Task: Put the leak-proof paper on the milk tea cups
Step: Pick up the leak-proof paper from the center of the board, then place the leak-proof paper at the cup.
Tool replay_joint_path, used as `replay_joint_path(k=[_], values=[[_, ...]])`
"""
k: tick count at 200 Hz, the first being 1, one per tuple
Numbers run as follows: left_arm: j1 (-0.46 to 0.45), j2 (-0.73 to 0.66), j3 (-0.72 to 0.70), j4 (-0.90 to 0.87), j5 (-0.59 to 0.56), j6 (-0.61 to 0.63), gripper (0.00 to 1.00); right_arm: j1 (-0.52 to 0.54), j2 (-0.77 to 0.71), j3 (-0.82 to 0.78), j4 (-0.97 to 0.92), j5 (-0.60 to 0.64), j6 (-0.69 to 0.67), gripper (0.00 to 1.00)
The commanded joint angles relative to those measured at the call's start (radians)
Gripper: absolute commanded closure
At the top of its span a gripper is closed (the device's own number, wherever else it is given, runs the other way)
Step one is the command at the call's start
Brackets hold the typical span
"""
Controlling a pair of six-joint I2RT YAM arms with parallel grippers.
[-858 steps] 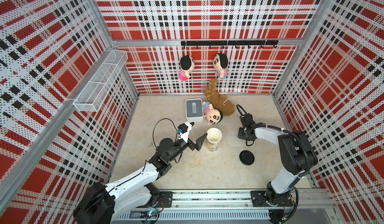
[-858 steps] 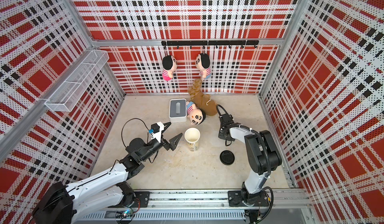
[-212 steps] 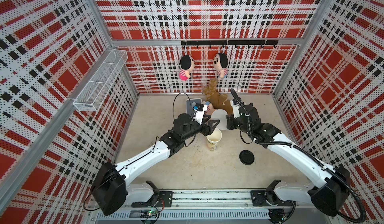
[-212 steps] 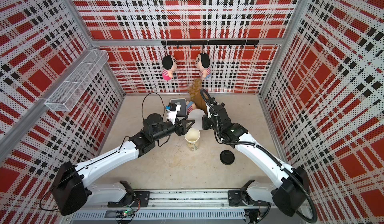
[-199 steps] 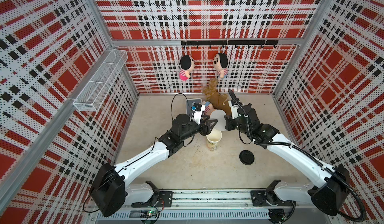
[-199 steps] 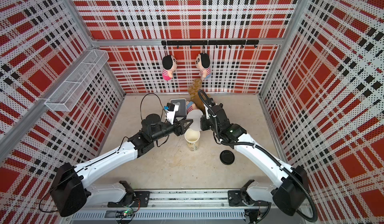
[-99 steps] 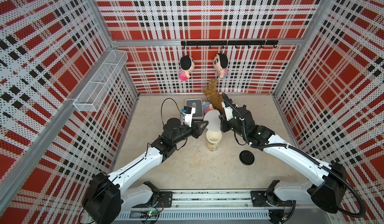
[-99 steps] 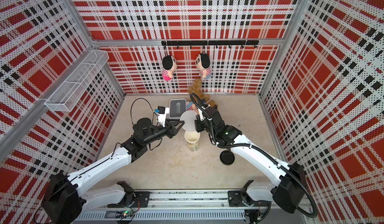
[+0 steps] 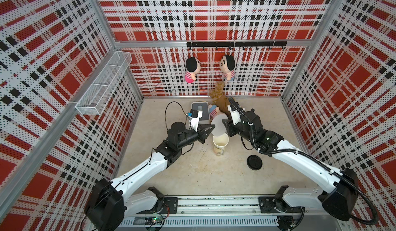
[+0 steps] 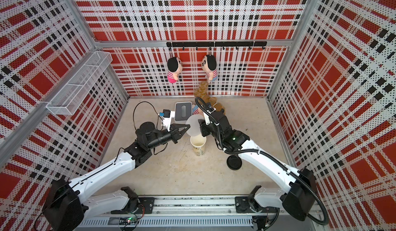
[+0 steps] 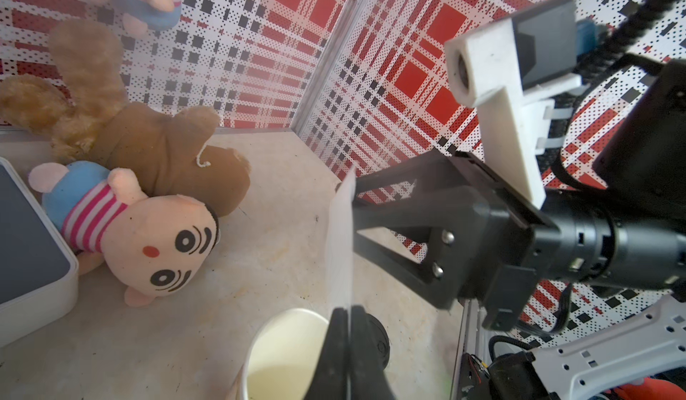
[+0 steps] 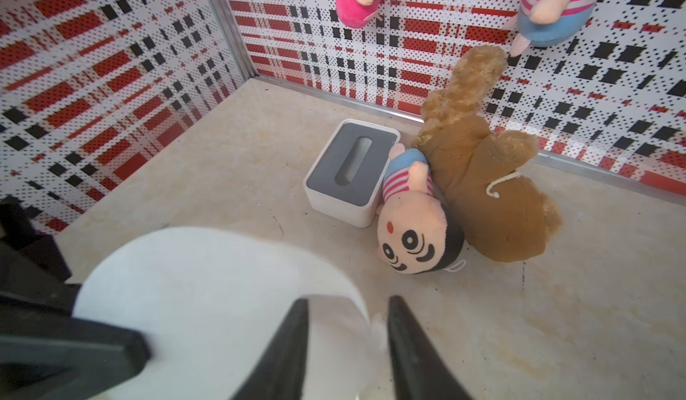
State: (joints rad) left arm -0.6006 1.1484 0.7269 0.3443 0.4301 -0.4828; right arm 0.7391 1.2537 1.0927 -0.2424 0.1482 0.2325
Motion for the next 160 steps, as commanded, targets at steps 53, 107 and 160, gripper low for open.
replay_joint_path(k=[53,107,160], values=[[-0.049,-0.018,0.003,0.027,0.095,-0.014,1.0,-0.195,-0.136,-0.125,0.125,-0.535,0.152,0.1],[-0.062,0.058,0.019,0.046,0.183,-0.043,1.0,-0.282,-0.144,-0.205,0.199,-0.686,0.162,0.04],[0.021,0.105,-0.028,0.051,0.204,-0.101,1.0,-0.313,-0.097,-0.234,0.186,-0.716,0.167,0.17]])
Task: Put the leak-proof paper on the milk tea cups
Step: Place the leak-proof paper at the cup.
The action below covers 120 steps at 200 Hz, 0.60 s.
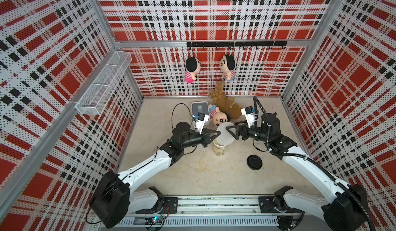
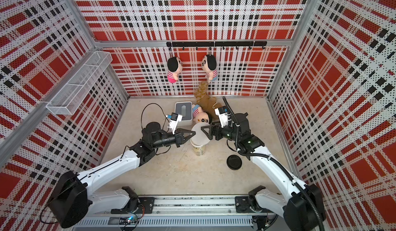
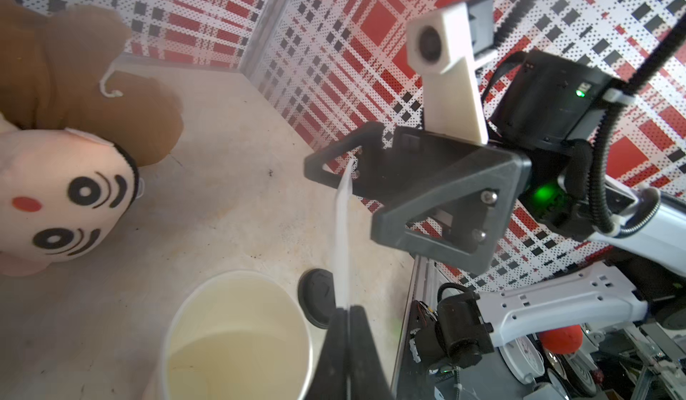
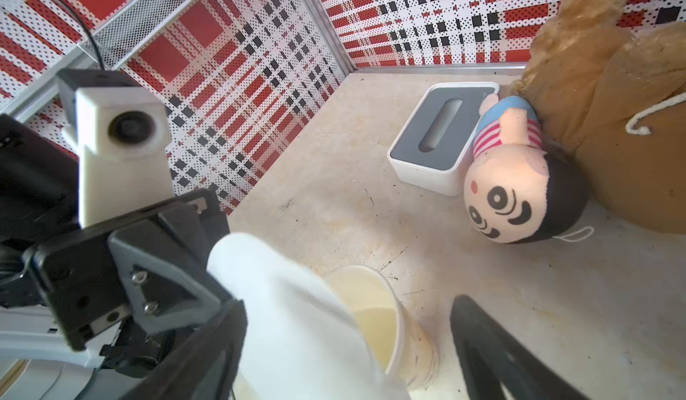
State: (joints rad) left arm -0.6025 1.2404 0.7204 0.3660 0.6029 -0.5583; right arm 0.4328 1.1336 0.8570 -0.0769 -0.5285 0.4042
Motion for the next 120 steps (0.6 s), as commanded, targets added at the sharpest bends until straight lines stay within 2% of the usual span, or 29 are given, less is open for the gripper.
replay_joint_path(k=[1,33,120], values=[[0.024,0.013,-0.022,0.029,0.032,-0.026,1.0,-0.007,0.024,0.003,0.019,-0.039,-0.005,0.17],[0.054,0.025,-0.043,0.028,0.059,-0.046,1.0,-0.007,0.077,0.02,-0.003,-0.022,-0.003,0.27],[0.112,0.055,-0.082,0.024,0.078,-0.114,1.0,-0.008,0.141,0.062,-0.048,0.052,0.005,0.28]])
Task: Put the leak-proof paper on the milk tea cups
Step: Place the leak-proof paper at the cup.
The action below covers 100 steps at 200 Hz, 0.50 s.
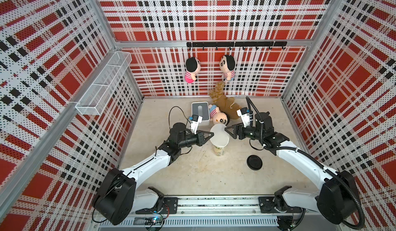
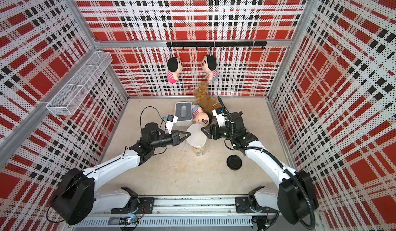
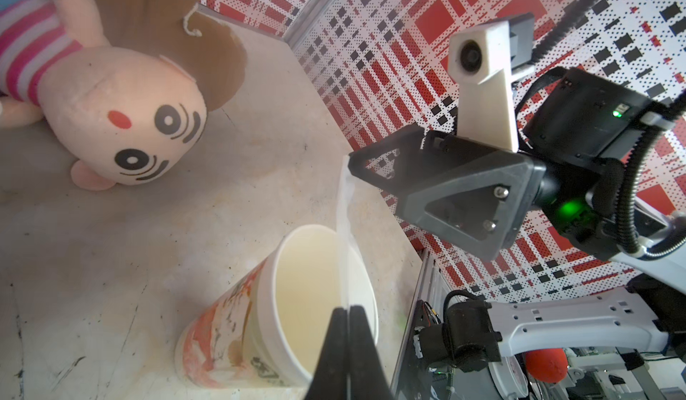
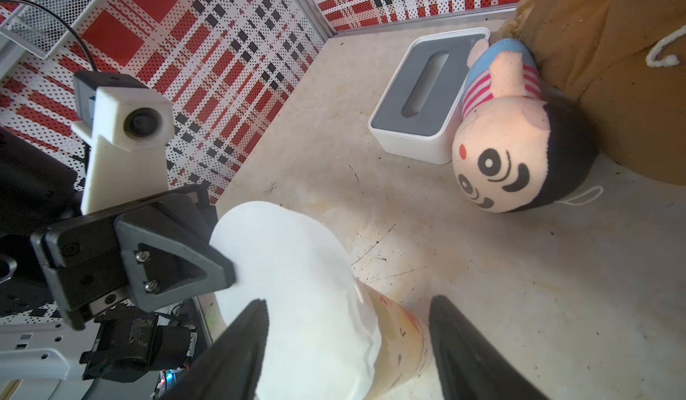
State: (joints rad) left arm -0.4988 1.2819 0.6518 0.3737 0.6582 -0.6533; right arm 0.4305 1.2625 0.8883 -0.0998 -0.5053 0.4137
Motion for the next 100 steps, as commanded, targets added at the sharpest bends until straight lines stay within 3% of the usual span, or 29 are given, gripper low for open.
replay_joint_path(k=[1,100], values=[[0.009,0.014,-0.014,0.016,0.024,-0.019,1.0,-0.006,0.013,0.031,-0.026,0.027,-0.005,0.28],[0.016,0.053,-0.014,0.006,0.04,-0.046,1.0,-0.001,0.031,0.017,-0.045,0.034,-0.008,0.28]])
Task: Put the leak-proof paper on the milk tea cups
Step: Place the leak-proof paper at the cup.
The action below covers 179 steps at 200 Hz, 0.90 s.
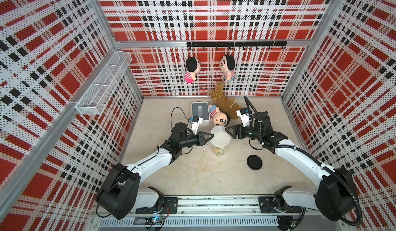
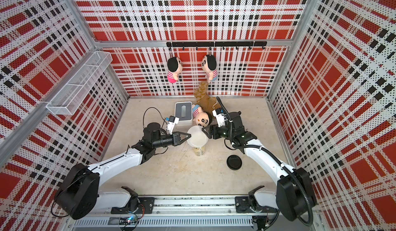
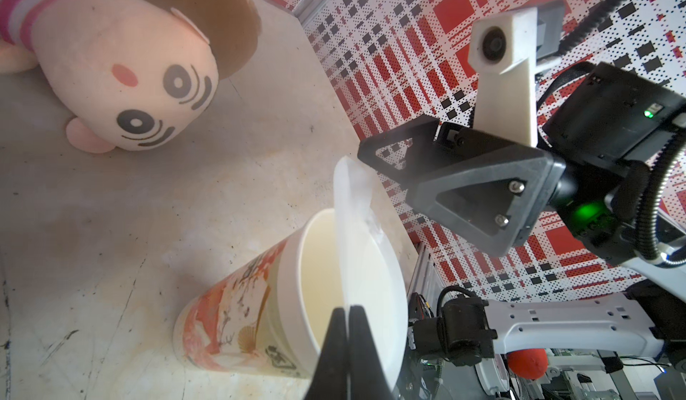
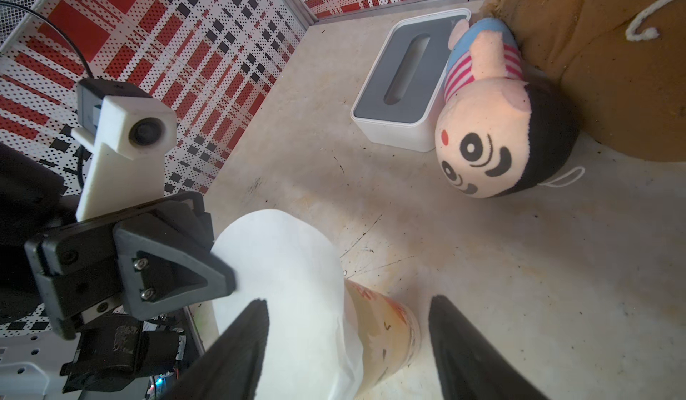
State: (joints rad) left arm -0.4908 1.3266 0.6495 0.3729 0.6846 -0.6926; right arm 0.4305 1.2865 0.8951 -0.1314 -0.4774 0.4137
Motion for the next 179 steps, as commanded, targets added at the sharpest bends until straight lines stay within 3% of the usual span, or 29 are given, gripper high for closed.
replay_joint_path(k=[1,56,93,118,179], values=[[0.008,0.009,-0.011,0.007,0.014,-0.007,1.0,-0.002,0.008,0.01,-0.015,0.007,-0.008,0.28],[0.009,0.005,-0.014,0.003,0.01,-0.007,0.78,0.007,0.01,0.003,-0.046,0.027,-0.023,0.28],[0.009,-0.003,-0.013,0.0,0.005,-0.008,0.73,0.01,-0.002,-0.014,-0.04,0.021,-0.024,0.28],[0.009,-0.009,-0.015,-0.002,0.005,-0.008,0.73,0.012,-0.008,-0.023,-0.04,0.019,-0.026,0.29],[0.006,-0.025,-0.029,-0.014,-0.008,-0.01,0.86,0.013,-0.025,-0.036,-0.048,0.029,-0.031,0.29]])
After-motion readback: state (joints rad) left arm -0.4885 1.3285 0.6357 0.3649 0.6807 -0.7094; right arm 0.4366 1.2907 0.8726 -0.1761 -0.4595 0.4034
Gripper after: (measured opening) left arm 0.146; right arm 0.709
